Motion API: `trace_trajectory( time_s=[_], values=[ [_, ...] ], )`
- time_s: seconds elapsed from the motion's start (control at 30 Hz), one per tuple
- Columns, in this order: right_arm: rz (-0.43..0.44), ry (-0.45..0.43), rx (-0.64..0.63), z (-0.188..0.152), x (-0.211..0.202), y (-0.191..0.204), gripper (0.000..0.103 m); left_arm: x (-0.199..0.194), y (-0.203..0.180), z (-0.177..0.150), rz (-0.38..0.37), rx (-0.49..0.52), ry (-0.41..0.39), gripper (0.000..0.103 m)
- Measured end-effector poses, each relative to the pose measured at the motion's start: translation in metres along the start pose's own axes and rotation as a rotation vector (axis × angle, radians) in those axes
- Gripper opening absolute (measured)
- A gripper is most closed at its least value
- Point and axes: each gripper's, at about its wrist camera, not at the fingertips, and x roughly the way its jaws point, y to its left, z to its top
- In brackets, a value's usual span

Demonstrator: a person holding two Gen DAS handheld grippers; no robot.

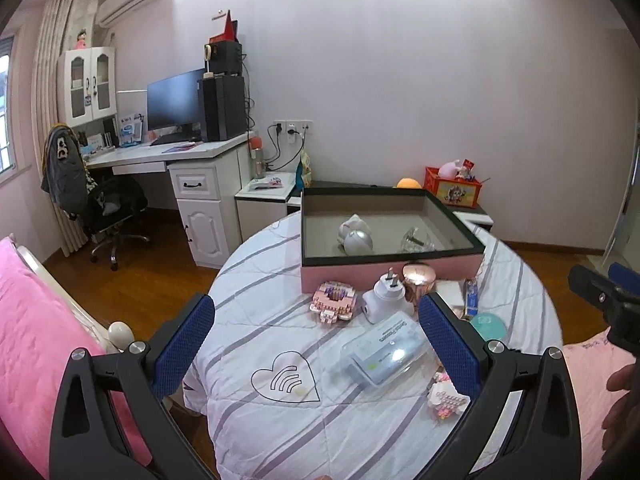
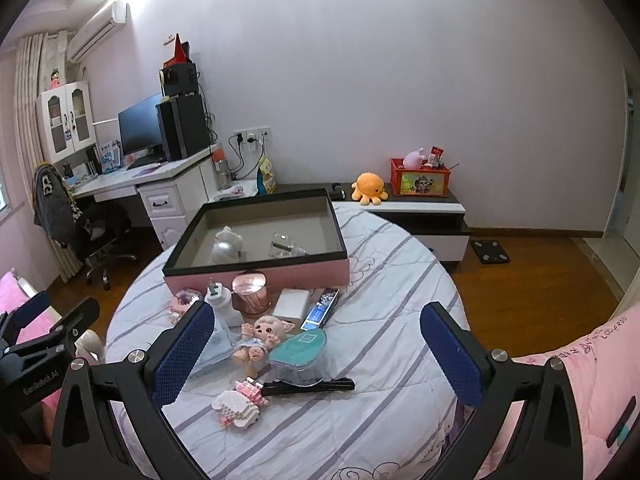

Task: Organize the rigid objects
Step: 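Withdraw both tools from the tray box back over the table, then grasp the Dental Flossers box with the left tool while the right tool grasps the teal-lidded container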

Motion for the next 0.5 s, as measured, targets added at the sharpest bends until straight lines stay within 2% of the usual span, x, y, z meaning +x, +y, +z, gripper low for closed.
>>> trace_trajectory(
  time_s=[0.37,0.5],
  values=[
    [0.059,0.243,0.027,-0.035,0.072,-0.012,0.103,0.074,-0.031,-0.037,-0.045,0.106,0.180,0.103],
    [0.075,0.294,0.006,-0.044,0.093,-0.010,0.103,0.095,-0.036,-0.046,-0.073,0.121,0.227,0.103]
  ],
)
